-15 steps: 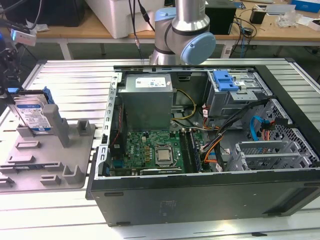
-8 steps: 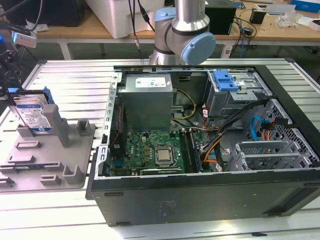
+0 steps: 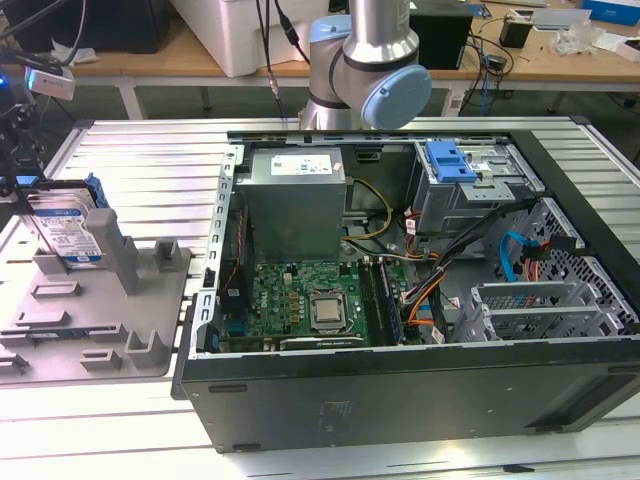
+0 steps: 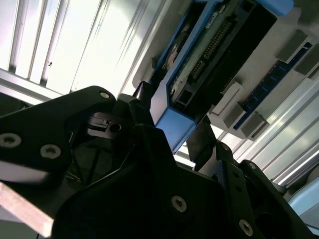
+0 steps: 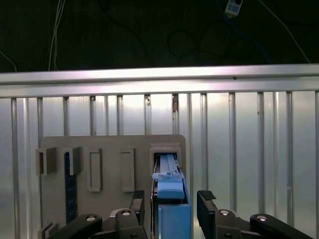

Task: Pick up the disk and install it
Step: 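Pick up the disk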

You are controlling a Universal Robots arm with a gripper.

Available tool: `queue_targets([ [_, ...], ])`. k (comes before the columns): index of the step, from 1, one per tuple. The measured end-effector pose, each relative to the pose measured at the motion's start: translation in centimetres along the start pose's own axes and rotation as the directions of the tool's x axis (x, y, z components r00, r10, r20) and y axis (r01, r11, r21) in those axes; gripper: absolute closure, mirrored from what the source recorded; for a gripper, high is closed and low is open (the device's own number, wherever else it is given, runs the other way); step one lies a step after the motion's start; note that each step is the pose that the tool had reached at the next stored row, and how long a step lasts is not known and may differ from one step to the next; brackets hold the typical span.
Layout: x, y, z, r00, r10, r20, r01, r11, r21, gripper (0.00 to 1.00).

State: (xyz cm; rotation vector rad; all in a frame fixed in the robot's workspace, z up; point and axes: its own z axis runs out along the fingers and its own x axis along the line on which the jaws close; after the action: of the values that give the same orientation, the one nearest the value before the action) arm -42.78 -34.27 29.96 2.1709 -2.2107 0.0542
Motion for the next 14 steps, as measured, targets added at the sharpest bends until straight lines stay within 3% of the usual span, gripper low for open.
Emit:
queue_targets([
  [14,-0.02,0.0,0.32,1.0,0.0,-0.0018,0.0,1.0,0.0001,0.46],
])
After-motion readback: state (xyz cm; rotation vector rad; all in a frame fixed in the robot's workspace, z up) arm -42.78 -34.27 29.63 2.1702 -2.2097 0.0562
